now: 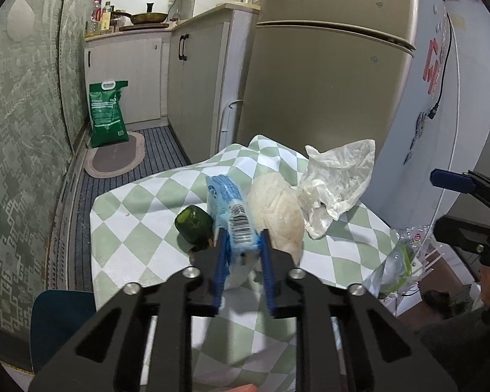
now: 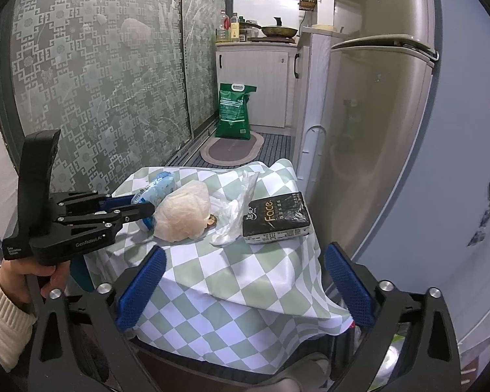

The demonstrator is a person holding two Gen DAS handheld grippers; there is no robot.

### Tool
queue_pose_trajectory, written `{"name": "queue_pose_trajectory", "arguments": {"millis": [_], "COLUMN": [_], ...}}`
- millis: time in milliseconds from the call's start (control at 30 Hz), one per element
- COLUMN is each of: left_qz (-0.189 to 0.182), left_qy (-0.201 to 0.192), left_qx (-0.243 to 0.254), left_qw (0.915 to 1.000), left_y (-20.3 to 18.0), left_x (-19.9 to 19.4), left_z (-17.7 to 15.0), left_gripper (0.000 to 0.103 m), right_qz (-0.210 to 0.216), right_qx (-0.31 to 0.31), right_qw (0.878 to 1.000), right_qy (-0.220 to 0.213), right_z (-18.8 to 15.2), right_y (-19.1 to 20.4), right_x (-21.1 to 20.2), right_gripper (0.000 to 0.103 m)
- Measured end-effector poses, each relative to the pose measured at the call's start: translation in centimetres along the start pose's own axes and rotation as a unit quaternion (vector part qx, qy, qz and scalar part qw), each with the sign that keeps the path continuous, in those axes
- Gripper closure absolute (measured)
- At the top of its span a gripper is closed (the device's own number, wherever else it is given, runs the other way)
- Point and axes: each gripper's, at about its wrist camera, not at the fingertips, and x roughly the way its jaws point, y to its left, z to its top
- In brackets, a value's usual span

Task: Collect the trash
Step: 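Grasp the blue-and-white snack wrapper with the left gripper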

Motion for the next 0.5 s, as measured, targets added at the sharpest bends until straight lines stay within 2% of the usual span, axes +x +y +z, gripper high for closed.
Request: {"name": "queue_pose_trajectory", "arguments": {"millis": [100,200,367,500], "left_qz": [-0.009,-0.019,-0.033,-0.042], "left_qy": [0.001,0.000,-0.007,-0.014], "left_qx": [-0.007,-0.019,-0.031,-0.038], "left_qw": [0.9999,0.9996,0.9989,0.9983], "left_y": [0.5,1.1,1.9,2.4], "left_x": [-0.2,-0.4,-1.2,-2.0], "left_z": [0.0,-0.1,-0.2,-0.2], "left_gripper": [0.089,0.091,0.092,0.092], "right_qz": [0.006,0.015,0.011,0.001], "right_qx": [0.004,0.006,0.015,0.027], "right_qw": [1.000,1.000,1.000,1.000], "right_qy": [0.003,0.008,0.009,0.013], "right_z": [0.2,0.4,1.2,2.1], "right_y": [0.2,0.6,0.6,0.4], "right_x": [0.4,1.0,2.1,3.5], "right_gripper": [0.025,0.032,0.038,0.051]}}
